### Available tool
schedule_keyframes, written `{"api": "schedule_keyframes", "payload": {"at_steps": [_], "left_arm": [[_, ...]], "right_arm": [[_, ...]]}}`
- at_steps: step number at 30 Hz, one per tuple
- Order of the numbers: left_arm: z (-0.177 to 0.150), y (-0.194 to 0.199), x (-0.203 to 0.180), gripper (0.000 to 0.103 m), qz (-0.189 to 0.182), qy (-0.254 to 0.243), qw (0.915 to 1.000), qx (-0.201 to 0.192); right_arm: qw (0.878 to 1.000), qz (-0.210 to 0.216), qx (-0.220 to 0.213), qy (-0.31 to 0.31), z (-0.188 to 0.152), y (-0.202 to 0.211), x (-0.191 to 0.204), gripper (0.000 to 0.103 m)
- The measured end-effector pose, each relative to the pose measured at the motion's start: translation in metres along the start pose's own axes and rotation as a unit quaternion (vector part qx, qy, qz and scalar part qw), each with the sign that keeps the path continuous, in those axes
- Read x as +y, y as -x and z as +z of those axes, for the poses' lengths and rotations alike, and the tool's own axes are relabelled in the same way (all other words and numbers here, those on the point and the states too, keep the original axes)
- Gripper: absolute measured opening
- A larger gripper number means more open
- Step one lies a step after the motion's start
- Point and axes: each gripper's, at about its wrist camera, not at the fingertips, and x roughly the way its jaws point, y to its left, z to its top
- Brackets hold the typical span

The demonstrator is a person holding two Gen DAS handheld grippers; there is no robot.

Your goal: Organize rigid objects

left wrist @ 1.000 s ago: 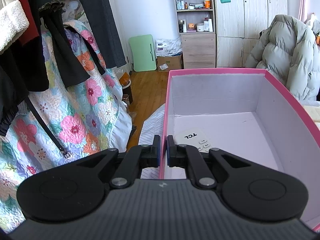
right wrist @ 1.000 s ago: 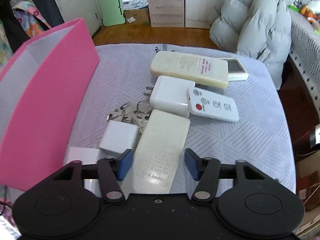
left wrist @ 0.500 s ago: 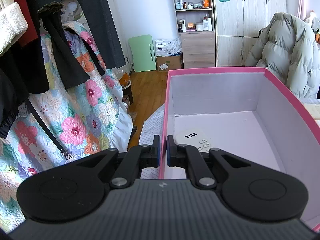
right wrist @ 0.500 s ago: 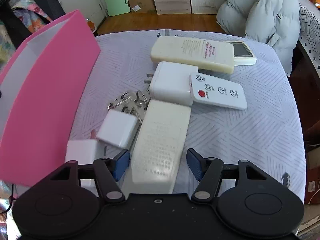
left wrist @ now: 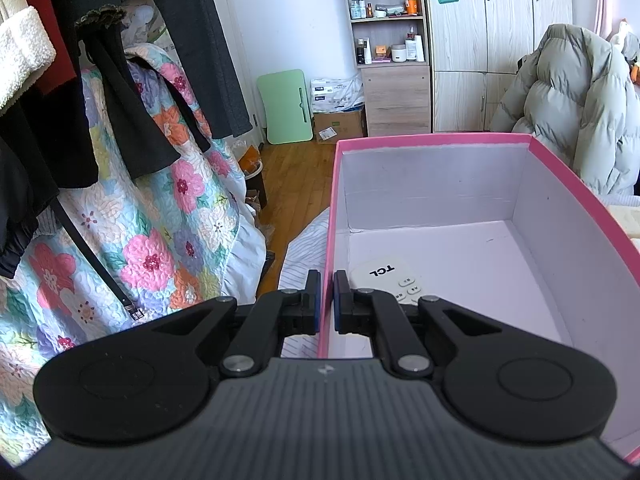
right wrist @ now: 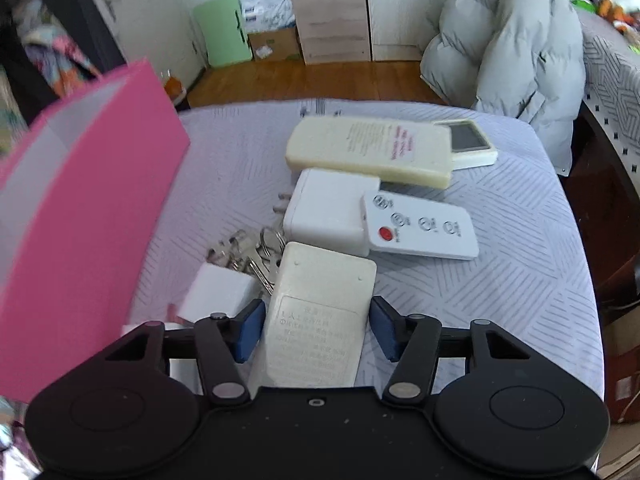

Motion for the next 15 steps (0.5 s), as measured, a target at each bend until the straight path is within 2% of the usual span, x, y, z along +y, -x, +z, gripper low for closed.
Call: {"api": "schedule_keyframes", "payload": {"at_steps": [5, 11, 15], "left_arm": [[0.000, -0.001, 0.001, 0.006, 0.000, 0.002, 1.0000, 0.000], [0.000, -0.001, 0.000, 0.006, -0.001, 0.000, 1.0000, 0.000], [-0.002, 0.000, 0.000, 0.006, -0.001, -0.002, 1.0000, -0.001]], "right_arm": [[0.998, 0.045, -0.035, -0.015, 0.003, 0.035, -0.003, 0.061], [0.991, 0.120, -0.050, -0.040, 0.005, 0.062, -0.002, 0.058], [0.988, 0.135, -0.077, -0.019, 0.004, 0.074, 0.010, 0.057]]}}
